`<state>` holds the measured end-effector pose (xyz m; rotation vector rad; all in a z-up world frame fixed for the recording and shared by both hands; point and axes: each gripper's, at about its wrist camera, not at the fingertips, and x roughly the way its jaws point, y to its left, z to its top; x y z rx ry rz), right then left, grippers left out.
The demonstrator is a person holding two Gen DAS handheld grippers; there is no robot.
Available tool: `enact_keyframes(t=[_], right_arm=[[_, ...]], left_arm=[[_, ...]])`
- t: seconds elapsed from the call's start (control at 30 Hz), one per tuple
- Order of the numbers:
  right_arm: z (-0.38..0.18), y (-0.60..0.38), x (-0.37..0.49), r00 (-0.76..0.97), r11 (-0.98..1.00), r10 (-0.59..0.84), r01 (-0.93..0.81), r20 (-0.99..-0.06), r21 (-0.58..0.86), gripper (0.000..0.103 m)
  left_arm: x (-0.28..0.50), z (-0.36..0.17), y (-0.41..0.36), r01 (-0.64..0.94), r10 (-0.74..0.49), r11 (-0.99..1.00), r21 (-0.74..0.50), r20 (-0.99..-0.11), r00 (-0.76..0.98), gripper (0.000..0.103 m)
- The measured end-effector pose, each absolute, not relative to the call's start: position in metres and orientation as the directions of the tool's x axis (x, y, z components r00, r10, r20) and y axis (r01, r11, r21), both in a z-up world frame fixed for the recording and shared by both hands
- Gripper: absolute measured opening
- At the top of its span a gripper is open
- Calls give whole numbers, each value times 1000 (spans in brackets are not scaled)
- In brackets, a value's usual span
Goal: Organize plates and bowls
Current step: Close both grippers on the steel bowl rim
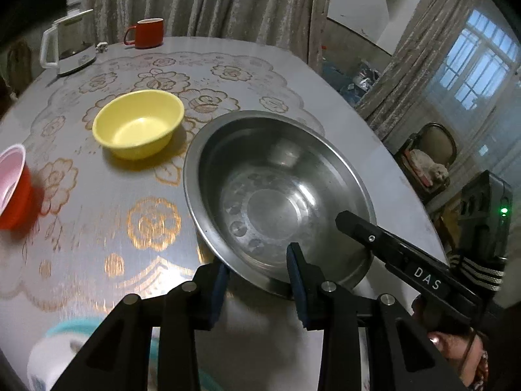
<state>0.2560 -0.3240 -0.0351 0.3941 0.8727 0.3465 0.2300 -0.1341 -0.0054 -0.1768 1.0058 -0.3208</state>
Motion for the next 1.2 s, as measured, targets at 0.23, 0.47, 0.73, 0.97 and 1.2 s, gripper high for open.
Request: enact_keyframes(t=[0.23, 0.47, 0.73, 0.97, 1.2], right_arm=[[-29, -323, 216, 599, 878, 439, -127, -670, 461, 23], [-31, -321, 187, 586, 886, 429, -122, -688, 448, 23], [-35, -322, 159, 576, 894, 420, -126, -702, 431, 23], [-35, -326, 133, 579, 892, 410, -96, -704, 441, 23], [-37, -329, 115, 569, 891, 415, -97, -710, 443, 27]], left_arm=[[194, -6, -132, 192, -358, 934, -303, -785, 505, 35], [165, -16, -130, 195, -375, 927, -320, -785, 494, 38], [142, -23, -133, 226, -402, 915, -333, -783, 475, 40], [125, -25, -140, 280, -406, 910, -306, -793, 454, 43], [116, -28, -144, 315, -412, 904, -289, -789, 456, 45]])
